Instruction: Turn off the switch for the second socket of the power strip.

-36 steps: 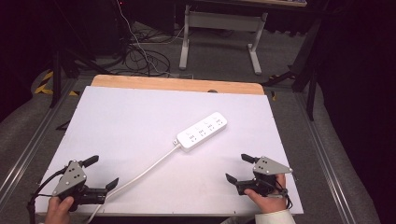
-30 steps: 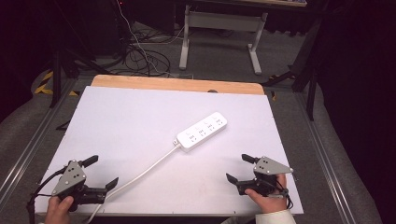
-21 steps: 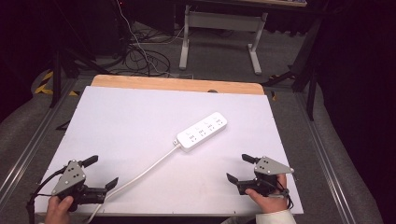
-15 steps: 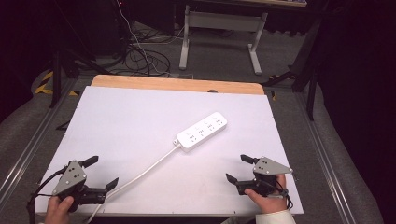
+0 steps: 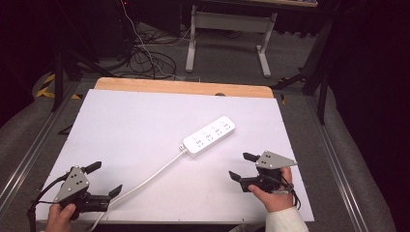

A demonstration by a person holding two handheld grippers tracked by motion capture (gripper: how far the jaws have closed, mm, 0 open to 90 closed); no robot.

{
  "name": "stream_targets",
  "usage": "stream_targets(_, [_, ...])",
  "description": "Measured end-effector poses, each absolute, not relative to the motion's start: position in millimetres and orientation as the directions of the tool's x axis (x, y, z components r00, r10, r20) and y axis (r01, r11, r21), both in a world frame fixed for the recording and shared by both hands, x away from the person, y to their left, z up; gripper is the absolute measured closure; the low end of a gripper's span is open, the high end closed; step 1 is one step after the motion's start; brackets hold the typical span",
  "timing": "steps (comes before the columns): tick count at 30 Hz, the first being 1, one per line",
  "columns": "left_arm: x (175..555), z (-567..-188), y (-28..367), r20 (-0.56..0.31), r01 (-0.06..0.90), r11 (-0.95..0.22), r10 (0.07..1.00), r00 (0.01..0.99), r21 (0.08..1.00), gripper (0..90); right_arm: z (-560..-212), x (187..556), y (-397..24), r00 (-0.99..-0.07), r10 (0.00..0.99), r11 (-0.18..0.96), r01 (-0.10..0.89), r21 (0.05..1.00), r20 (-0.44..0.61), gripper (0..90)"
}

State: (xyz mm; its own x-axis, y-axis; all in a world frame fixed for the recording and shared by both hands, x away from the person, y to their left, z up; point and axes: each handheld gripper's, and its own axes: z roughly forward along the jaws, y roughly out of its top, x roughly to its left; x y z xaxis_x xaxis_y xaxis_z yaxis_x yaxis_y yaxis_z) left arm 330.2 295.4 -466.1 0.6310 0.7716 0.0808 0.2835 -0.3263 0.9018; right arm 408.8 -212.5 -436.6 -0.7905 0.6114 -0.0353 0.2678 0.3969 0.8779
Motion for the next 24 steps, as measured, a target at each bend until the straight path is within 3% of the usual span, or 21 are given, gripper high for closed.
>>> stream_targets(24, [330, -466, 295, 0.082, 0.286, -0.330, 0.771, 0.632, 0.900, 2.4, -407, 436, -194, -0.809, 0.584, 0.444, 0.256, 0.859, -0.060, 25.5])
